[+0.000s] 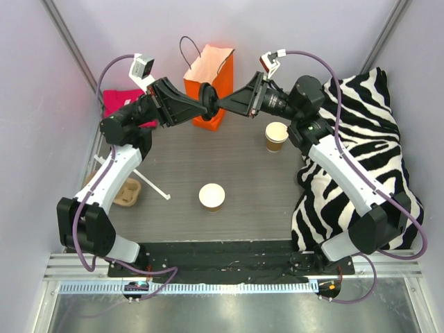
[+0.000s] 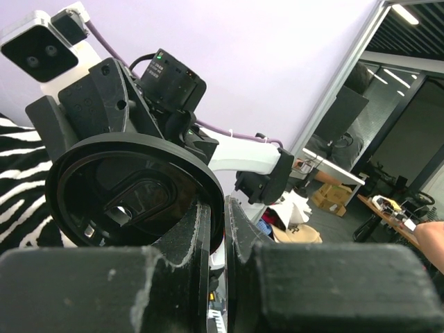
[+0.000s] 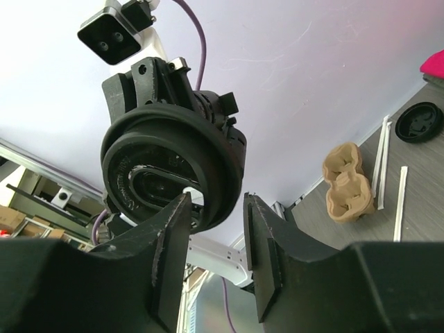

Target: Pack the takeout coffee

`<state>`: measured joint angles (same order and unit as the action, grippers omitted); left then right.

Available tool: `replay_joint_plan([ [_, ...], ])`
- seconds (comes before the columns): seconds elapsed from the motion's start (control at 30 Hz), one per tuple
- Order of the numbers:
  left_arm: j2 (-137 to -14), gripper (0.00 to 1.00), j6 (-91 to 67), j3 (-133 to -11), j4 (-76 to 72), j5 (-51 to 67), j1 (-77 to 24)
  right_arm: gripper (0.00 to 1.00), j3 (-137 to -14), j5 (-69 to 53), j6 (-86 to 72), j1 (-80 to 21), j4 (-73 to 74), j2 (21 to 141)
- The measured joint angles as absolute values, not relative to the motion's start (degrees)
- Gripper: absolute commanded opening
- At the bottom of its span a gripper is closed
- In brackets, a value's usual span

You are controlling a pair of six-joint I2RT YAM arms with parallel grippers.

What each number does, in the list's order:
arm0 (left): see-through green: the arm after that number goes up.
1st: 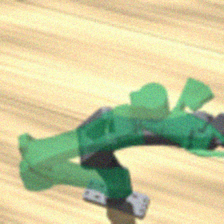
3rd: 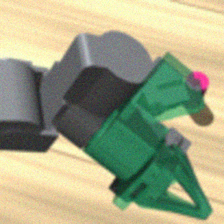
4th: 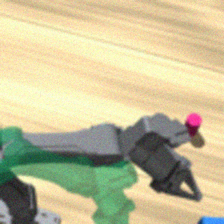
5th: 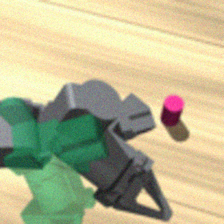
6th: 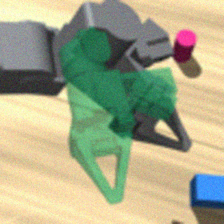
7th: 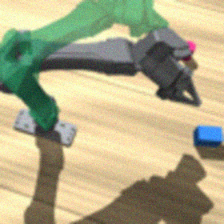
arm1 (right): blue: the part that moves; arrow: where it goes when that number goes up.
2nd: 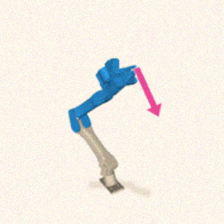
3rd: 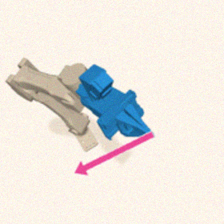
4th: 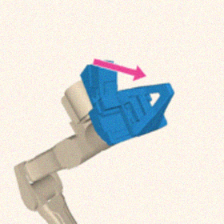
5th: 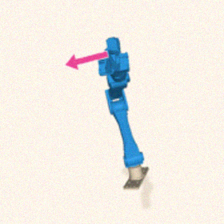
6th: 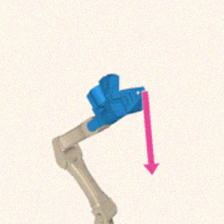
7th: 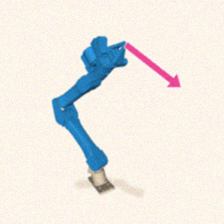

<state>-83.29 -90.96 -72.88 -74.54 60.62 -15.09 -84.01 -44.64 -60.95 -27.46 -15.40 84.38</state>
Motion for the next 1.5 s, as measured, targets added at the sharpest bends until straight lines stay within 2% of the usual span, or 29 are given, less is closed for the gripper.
replay_joint_plan([
  [0.2, -83.29, 0.0, -90.32, -72.49, -74.54, 61.08, -15.38, 0.31, -84.73, -44.64, -61.45, -28.6, -15.42, 85.01],
  [0.27, -83.29, 0.0, -89.91, -72.49, -74.59, 61.14, -15.38, 0.1, -84.73, -44.6, -61.45, -28.82, -15.42, 85.14],
  [0.3, -83.29, 0.07, -89.8, -72.49, -74.59, 61.12, -15.38, 0.03, -84.73, -44.6, -61.39, -28.82, -15.38, 85.17],
  [0.33, -83.26, 0.12, -89.54, -72.49, -74.72, 61.19, -15.38, 0.01, -84.75, -44.47, -61.36, -28.82, -15.03, 85.19],
  [0.37, -83.26, 0.18, -89.45, -72.4, -74.74, 61.32, -15.4, 0.01, -84.88, -44.4, -61.3, -28.84, -14.66, 85.19],
  [0.4, -83.26, 0.33, -89.34, -72.18, -74.81, 61.49, -15.42, 0.01, -85.1, -44.21, -60.8, -28.91, -13.98, 85.19],
  [0.47, -82.89, 0.42, -88.42, -71.37, -74.78, 61.54, -15.44, 0.01, -86.28, -44.18, -59.09, -28.93, -11.25, 85.3],
  [0.53, -81.43, 0.55, -86.39, -69.17, -72.55, 62.28, -15.18, 0.01, -87.88, -44.07, -56.21, -28.91, -8.01, 85.38],
  [0.57, -79.61, 0.59, -84.18, -67.2, -68.53, 63.16, -14.83, 0.01, -88.68, -43.99, -54.52, -28.8, -6.07, 85.38],
  [0.6, -78.83, 0.7, -82.78, -66.57, -66.59, 63.48, -14.46, 0.01, -89.27, -43.97, -53.1, -28.71, -4.45, 85.36],
  [0.67, -74.87, 0.78, -73.47, -65.19, -52.95, 64.75, -12.43, 0.01, -90.21, -43.81, -48.97, -28.58, -0.05, 85.19],
  [0.7, -72.44, 0.98, -67.66, -65.14, -43.97, 64.66, -10.68, 0.01, -90.45, -43.77, -46.85, -28.49, 2.42, 85.1],
  [0.93, -59.77, 1.0, -34.76, -66.26, 2.0, 60.16, 4.99, 0.01, -95.0, -40.88, -24.56, -28.6, 25.82, 86.46],
  [1.13, -64.73, 1.0, -21.74, -74.94, 32.86, 43.38, 7.62, 0.01, -103.42, -30.94, -2.37, -33.89, 42.96, 93.3],
  [1.3, -67.72, 1.0, -19.0, -74.78, 45.41, 37.3, 8.54, 0.01, -108.47, -17.43, 12.58, -45.43, 54.78, 103.07],
  [1.5, -65.78, 1.0, -18.74, -72.62, 49.39, 34.48, 9.04, 0.01, -112.99, -8.45, 21.28, -52.6, 64.53, 113.58],
])
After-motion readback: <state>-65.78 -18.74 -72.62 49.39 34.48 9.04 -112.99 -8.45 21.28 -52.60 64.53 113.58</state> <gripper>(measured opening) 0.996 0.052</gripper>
